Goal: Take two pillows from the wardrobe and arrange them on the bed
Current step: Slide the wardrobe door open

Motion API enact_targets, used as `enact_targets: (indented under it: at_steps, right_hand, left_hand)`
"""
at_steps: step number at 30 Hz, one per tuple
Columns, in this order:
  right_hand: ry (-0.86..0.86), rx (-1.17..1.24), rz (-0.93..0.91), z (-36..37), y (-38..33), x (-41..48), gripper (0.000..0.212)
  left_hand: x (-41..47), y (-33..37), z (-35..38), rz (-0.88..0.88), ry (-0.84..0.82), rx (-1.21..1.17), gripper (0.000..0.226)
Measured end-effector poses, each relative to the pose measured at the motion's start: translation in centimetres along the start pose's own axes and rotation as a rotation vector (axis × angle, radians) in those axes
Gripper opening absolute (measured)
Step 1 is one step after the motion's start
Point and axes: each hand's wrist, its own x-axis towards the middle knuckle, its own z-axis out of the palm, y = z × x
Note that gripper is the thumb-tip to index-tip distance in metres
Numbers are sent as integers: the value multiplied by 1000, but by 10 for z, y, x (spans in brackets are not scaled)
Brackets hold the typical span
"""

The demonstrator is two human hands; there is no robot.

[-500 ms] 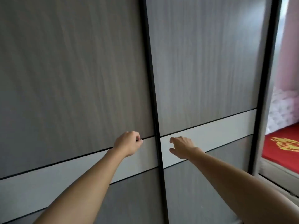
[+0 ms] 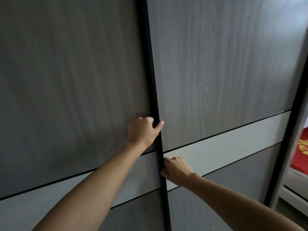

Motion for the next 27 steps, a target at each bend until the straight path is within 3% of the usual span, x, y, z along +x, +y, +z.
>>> enact_targets:
  at_steps: [9, 15, 18, 22, 27]
  right_hand:
    - [14, 5, -461, -17, 23, 10, 15]
    - [516, -40, -813, -50, 43, 30, 4]
    - [613, -131, -898, -60, 57, 49, 20]
    - [606, -311, -987, -59, 54, 70, 47]
    - [635, -358, -1040, -46, 2, 84, 55]
  left_hand:
    - [-21, -11, 8, -45, 226, 42, 52]
    - [-46, -29, -7, -141, 305, 80, 47]
    - [-60, -43, -19, -202, 333, 195, 43]
    - [-77, -61, -28, -313, 407, 329, 27]
    - [-91, -90, -40, -476, 457, 436, 35]
